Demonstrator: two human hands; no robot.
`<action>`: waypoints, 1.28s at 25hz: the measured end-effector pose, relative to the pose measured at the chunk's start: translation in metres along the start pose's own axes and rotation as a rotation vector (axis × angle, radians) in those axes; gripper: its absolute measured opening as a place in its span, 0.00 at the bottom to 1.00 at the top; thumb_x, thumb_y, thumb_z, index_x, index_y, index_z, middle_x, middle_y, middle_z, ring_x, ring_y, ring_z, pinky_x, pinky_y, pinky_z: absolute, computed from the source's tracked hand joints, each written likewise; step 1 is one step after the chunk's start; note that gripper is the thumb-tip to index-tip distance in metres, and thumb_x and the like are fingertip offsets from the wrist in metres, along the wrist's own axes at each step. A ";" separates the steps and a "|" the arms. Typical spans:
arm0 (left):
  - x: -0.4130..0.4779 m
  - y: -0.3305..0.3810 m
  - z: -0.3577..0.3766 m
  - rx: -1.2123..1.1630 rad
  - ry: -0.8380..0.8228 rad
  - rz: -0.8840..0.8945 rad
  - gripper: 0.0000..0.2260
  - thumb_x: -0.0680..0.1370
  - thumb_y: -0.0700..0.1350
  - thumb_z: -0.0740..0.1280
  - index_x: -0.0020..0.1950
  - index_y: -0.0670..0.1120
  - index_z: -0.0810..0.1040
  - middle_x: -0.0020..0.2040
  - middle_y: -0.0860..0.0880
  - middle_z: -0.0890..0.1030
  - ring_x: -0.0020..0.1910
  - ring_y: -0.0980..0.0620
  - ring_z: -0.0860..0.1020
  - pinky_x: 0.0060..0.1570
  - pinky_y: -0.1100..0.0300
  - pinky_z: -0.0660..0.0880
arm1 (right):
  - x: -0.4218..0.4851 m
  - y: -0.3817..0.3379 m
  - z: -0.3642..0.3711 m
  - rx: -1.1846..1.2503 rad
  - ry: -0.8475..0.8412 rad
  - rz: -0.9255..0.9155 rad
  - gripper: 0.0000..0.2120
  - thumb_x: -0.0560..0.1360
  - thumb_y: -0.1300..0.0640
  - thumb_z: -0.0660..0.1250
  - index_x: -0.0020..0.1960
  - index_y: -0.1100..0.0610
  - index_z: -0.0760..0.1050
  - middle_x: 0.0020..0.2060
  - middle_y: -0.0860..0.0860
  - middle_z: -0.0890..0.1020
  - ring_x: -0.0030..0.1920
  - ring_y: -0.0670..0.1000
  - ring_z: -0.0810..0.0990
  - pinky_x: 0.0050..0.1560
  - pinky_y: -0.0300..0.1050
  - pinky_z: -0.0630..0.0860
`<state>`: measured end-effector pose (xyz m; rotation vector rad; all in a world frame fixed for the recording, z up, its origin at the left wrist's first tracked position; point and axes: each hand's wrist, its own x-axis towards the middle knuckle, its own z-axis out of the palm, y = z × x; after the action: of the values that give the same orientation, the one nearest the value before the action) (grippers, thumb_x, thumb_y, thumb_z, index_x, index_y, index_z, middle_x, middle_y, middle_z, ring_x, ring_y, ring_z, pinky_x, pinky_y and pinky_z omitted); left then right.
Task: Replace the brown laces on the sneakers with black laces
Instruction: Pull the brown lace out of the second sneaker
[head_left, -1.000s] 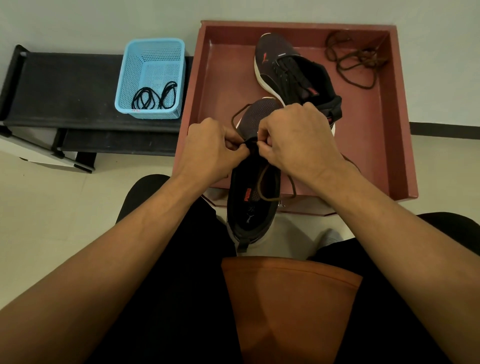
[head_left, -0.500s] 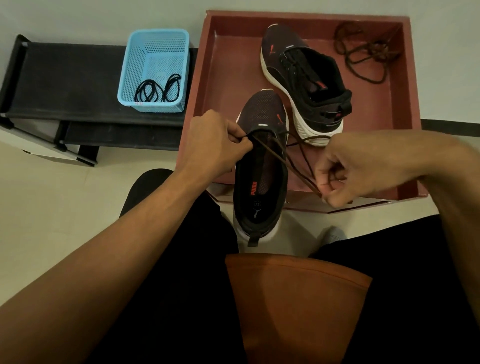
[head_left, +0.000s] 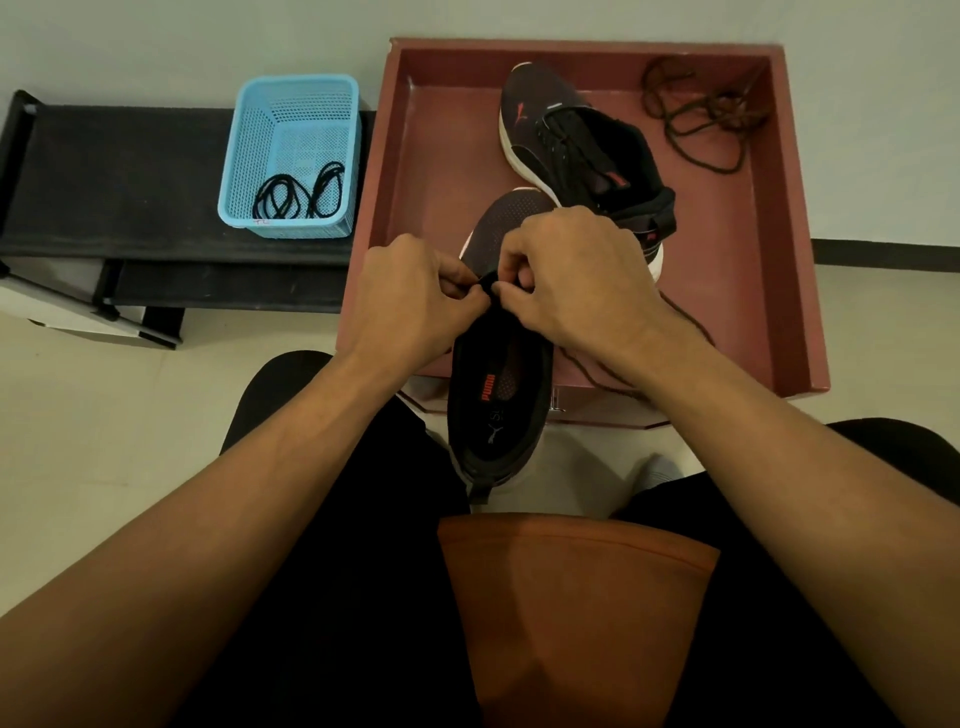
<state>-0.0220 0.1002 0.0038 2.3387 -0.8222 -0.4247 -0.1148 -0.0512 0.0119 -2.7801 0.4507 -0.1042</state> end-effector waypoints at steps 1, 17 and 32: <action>0.000 0.000 0.001 0.005 0.002 -0.004 0.07 0.77 0.50 0.75 0.51 0.50 0.89 0.34 0.56 0.84 0.29 0.67 0.80 0.32 0.73 0.75 | -0.002 0.000 -0.003 0.008 -0.017 0.001 0.06 0.76 0.44 0.72 0.45 0.46 0.82 0.40 0.45 0.82 0.47 0.51 0.82 0.42 0.48 0.75; 0.008 -0.007 0.001 0.058 0.097 -0.062 0.06 0.74 0.49 0.76 0.46 0.48 0.88 0.34 0.54 0.84 0.31 0.62 0.80 0.44 0.56 0.84 | -0.025 0.031 -0.048 0.483 -0.493 -0.015 0.10 0.75 0.42 0.76 0.42 0.48 0.86 0.35 0.46 0.85 0.35 0.41 0.81 0.40 0.32 0.74; 0.021 0.013 0.019 0.328 0.054 0.201 0.08 0.76 0.57 0.75 0.54 0.60 0.87 0.47 0.59 0.77 0.48 0.53 0.79 0.40 0.56 0.71 | -0.006 0.021 -0.006 0.311 -0.178 0.258 0.14 0.68 0.41 0.76 0.48 0.49 0.85 0.38 0.43 0.84 0.46 0.47 0.84 0.53 0.52 0.83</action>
<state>-0.0216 0.0701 -0.0043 2.5153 -1.1609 -0.1473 -0.1277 -0.0694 0.0105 -2.3802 0.6778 0.1221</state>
